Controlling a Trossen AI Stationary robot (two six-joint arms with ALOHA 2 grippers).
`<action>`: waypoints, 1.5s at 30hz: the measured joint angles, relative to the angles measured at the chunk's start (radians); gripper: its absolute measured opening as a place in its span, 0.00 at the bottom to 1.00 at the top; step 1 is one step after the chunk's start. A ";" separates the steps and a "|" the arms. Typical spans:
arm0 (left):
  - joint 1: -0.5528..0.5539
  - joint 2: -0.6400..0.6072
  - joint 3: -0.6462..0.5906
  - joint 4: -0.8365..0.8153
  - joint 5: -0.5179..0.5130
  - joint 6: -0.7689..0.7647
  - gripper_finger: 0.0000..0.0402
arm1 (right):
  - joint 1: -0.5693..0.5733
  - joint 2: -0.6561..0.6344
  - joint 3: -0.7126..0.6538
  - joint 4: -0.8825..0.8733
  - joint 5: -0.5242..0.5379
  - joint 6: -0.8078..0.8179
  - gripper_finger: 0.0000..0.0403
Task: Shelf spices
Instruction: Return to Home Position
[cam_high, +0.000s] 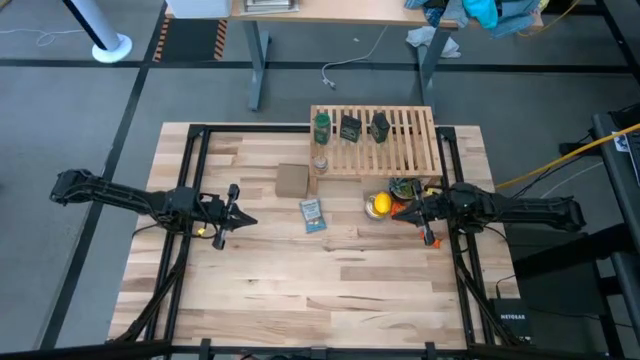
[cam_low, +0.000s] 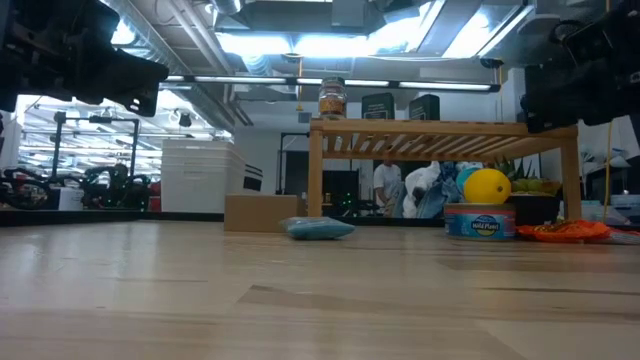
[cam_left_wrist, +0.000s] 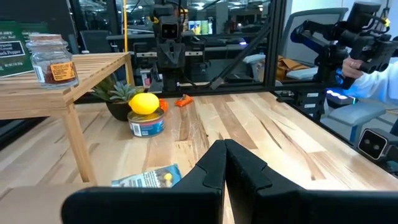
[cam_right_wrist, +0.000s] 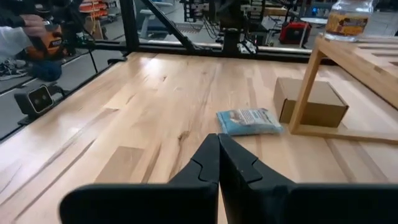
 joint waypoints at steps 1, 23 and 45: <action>0.000 0.000 0.000 0.000 0.000 0.000 0.00 | 0.000 0.000 -0.001 -0.004 0.007 0.000 0.01; 0.000 0.000 0.000 -0.084 0.000 -0.133 0.00 | 0.000 0.032 -0.059 0.071 0.218 0.008 0.02; 0.000 -0.003 0.000 -0.459 -0.007 -0.105 0.00 | 0.000 0.028 -0.062 0.069 0.204 0.005 0.07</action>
